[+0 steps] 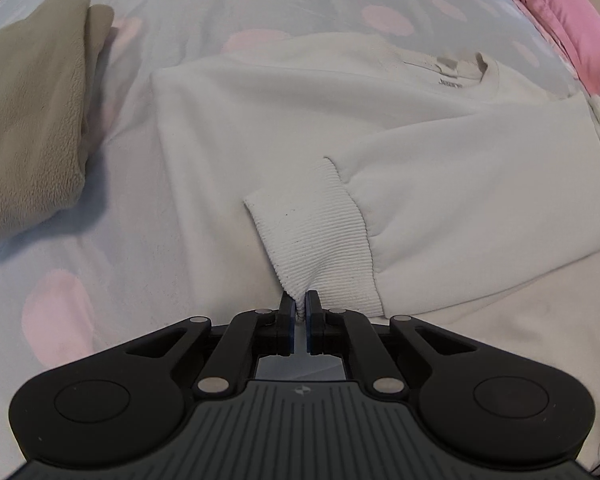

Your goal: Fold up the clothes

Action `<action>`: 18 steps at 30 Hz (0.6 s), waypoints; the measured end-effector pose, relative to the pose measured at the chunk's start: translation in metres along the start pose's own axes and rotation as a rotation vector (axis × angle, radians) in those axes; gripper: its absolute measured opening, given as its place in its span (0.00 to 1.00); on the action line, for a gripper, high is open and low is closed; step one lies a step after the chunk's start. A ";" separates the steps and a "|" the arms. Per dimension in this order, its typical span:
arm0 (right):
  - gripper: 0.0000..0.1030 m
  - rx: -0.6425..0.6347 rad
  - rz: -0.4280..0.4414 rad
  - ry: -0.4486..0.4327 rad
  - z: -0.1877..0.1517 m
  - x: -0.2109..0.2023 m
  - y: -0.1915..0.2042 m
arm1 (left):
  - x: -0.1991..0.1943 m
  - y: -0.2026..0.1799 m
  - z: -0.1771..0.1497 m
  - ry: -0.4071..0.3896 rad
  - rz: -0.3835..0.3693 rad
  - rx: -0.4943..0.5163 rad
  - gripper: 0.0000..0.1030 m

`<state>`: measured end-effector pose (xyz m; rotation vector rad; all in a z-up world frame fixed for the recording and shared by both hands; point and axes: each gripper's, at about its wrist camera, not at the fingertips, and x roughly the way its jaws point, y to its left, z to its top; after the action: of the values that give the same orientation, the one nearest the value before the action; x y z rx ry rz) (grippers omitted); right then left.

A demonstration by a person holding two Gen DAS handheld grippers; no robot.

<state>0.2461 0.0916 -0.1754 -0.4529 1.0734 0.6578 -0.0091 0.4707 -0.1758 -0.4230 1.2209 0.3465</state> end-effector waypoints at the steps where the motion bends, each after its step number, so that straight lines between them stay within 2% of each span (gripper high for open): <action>1: 0.13 0.014 0.006 0.011 0.001 -0.003 -0.002 | -0.001 0.000 -0.001 -0.006 0.001 -0.004 0.03; 4: 0.16 0.054 0.024 0.043 0.005 -0.014 -0.009 | -0.007 -0.001 0.001 -0.023 0.002 0.002 0.06; 6: 0.24 0.081 0.035 0.064 0.007 -0.021 -0.014 | -0.015 0.001 0.002 -0.024 -0.010 0.008 0.09; 7: 0.24 0.090 0.042 0.069 0.009 -0.025 -0.016 | -0.019 0.003 0.003 -0.033 -0.016 0.013 0.12; 8: 0.25 0.083 0.054 0.052 0.013 -0.034 -0.015 | -0.025 0.004 0.003 -0.043 -0.022 0.014 0.15; 12: 0.25 0.083 0.123 -0.073 0.038 -0.056 -0.013 | -0.039 0.007 0.011 -0.097 -0.027 0.019 0.16; 14: 0.24 0.084 0.133 -0.097 0.053 -0.047 -0.008 | -0.037 0.004 0.017 -0.116 -0.026 0.025 0.16; 18: 0.16 0.087 0.191 -0.124 0.085 -0.010 0.007 | -0.026 -0.005 0.029 -0.139 -0.025 0.016 0.16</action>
<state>0.2931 0.1476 -0.1311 -0.2326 1.0300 0.7937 0.0090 0.4796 -0.1423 -0.3939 1.0817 0.3389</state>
